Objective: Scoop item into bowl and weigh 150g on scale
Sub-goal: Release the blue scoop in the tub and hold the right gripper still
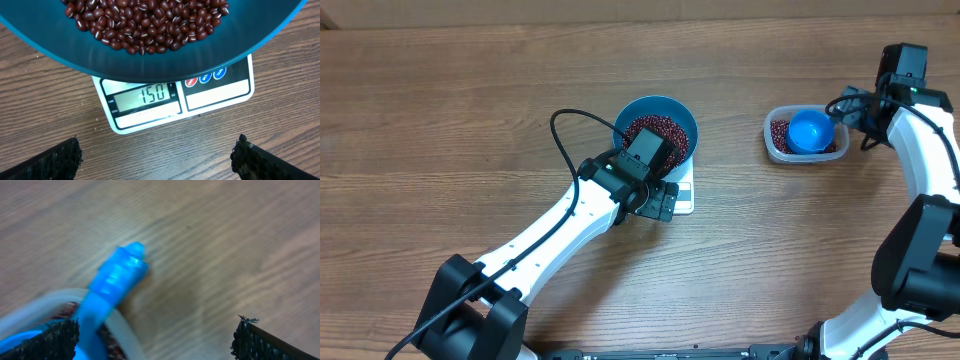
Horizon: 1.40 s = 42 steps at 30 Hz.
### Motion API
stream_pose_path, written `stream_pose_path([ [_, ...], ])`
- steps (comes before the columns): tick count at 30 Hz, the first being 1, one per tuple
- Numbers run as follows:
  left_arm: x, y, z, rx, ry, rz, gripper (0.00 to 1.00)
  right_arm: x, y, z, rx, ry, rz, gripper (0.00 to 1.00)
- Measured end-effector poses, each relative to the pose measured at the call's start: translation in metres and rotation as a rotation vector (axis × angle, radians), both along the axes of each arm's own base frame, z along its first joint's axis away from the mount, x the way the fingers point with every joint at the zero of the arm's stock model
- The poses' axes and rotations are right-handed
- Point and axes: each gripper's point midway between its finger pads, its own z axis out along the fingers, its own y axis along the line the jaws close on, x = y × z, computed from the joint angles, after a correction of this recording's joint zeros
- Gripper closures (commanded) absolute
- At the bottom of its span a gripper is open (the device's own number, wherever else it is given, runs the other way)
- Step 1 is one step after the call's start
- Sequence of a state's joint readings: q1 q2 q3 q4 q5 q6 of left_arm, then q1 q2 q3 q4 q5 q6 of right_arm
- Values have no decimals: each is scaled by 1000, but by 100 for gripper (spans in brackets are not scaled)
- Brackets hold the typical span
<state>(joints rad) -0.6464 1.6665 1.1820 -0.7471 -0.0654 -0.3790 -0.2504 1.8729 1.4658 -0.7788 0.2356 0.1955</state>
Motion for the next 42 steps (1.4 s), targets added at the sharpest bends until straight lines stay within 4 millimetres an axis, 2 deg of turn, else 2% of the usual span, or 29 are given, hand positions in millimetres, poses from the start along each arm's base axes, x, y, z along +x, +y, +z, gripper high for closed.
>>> stream_pose_path([
  [4,0,0,0,0,0,0,0,-10,-5,-3,-9,36,-34,0],
  [10,0,0,0,0,0,0,1,-7,5,-5,47,21,-19,0],
  [13,0,0,0,0,0,0,1,-2,19,-4,128,-1,15,0],
  [18,0,0,0,0,0,0,0,21,47,10,278,-99,101,0],
  [23,0,0,0,0,0,0,0,25,63,13,363,-122,141,0],
  [42,0,0,0,0,0,0,1,26,70,15,397,-131,158,0],
])
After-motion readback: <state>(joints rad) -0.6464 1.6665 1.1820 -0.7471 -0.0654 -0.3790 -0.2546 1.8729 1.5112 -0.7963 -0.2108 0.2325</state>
